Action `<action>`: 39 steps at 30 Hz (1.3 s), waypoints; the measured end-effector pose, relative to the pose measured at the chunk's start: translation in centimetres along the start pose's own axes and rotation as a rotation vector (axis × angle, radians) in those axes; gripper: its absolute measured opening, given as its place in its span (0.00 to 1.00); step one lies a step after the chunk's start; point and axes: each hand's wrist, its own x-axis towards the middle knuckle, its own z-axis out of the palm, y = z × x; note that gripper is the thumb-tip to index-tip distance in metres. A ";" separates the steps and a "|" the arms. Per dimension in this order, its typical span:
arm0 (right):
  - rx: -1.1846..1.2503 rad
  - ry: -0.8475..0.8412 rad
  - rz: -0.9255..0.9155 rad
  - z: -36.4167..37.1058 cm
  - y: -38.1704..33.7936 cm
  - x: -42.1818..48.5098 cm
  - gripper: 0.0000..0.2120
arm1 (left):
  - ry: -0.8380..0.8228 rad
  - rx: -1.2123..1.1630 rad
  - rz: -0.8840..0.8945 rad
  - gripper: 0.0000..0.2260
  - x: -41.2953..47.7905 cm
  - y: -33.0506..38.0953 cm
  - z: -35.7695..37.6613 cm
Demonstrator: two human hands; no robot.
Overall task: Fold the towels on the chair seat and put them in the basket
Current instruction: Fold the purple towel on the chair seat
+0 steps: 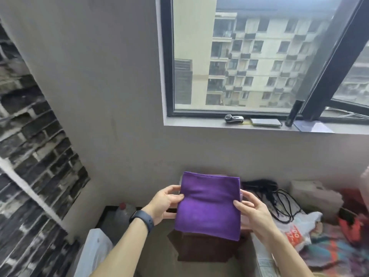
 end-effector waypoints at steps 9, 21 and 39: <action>-0.117 0.006 0.411 -5.5 8.4 15.7 0.14 | 0.131 0.013 -0.360 0.13 15.0 -6.9 2.5; -0.201 0.014 0.624 -5.0 14.2 28.2 0.12 | 0.358 0.022 -0.531 0.13 26.9 -10.0 1.1; -0.285 0.041 0.655 -2.5 17.4 38.5 0.17 | 0.369 0.430 -0.413 0.15 36.1 -10.8 -2.1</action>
